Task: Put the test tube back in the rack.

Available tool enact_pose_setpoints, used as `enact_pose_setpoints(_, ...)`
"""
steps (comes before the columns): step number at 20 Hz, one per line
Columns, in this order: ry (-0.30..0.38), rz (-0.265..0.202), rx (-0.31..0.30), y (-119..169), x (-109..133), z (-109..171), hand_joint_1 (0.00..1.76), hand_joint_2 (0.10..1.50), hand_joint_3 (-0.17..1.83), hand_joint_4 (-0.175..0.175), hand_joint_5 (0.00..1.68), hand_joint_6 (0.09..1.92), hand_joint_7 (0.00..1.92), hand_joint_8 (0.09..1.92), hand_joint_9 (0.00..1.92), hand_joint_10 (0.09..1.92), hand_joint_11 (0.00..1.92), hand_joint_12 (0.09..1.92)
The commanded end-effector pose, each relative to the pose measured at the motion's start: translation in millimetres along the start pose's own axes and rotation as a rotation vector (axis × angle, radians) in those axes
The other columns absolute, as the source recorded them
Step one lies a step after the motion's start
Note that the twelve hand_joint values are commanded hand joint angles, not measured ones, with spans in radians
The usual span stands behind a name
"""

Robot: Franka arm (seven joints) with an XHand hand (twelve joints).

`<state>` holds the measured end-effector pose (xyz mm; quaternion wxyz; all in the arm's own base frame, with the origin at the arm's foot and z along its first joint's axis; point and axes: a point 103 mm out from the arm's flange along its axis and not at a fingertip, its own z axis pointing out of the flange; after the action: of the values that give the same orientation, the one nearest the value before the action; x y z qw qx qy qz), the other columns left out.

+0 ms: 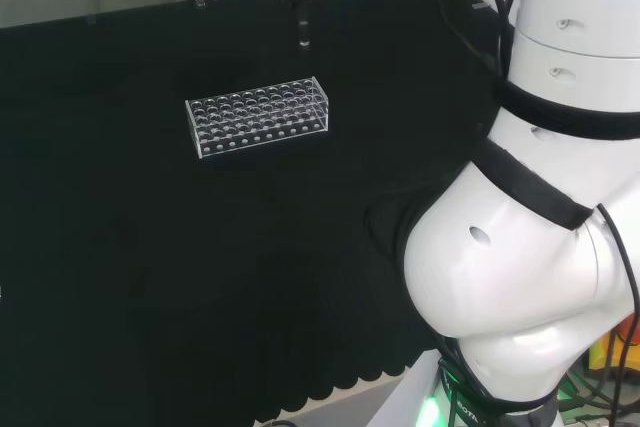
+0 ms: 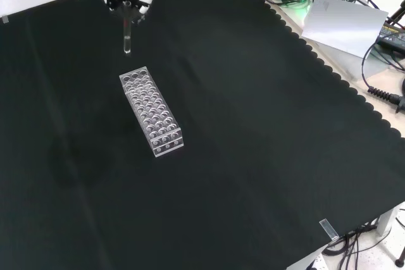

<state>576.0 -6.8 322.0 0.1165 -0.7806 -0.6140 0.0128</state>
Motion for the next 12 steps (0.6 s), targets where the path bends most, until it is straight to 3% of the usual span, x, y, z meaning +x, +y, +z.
enact_pose_setpoints(1, 0.004, -0.051, 0.016, 5, 26, 10, 1.23, 0.65, 0.63, -0.175, 1.34, 0.53, 1.75, 0.4, 1.68, 0.56, 1.33, 0.81)
enact_pose_setpoints(12, 0.01, -0.045, 0.063, 21, 22, 38, 1.23, 0.65, 0.63, -0.175, 1.34, 0.53, 1.75, 0.4, 1.68, 0.56, 1.33, 0.81)
